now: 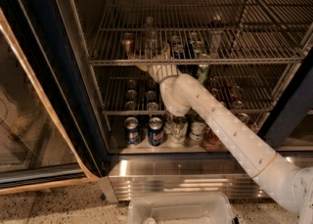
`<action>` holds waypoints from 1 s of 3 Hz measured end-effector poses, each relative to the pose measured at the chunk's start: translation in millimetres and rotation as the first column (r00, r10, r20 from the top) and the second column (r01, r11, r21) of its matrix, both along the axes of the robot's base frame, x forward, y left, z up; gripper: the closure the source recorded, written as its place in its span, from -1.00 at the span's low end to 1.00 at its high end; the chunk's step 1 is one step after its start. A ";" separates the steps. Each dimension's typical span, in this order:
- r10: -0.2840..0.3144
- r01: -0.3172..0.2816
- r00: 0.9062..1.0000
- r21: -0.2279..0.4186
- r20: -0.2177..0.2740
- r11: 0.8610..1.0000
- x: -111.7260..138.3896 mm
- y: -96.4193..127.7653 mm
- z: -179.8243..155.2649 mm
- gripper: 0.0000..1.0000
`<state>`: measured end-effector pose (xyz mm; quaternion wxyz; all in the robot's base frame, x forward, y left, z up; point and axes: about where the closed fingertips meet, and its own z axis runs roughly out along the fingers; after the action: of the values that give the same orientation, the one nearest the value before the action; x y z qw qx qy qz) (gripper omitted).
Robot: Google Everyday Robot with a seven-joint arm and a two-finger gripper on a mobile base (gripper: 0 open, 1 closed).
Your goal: Pick water bottle from middle shelf of fridge
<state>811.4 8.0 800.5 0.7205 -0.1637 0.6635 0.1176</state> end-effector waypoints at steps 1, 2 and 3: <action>-0.001 0.001 1.000 -0.002 -0.004 1.000 1.7 -0.2 -1.0 -0.58; -0.004 0.004 1.000 -0.003 -0.008 1.000 2.6 -1.2 -2.5 -0.48; -0.009 0.009 1.000 -0.005 -0.011 1.000 3.8 -2.3 -4.3 -0.10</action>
Offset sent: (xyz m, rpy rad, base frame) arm 0.0055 -0.0076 -0.0088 -0.0067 0.0213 -0.0193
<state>815.2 5.7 796.2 0.7168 -0.1621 0.6686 0.1137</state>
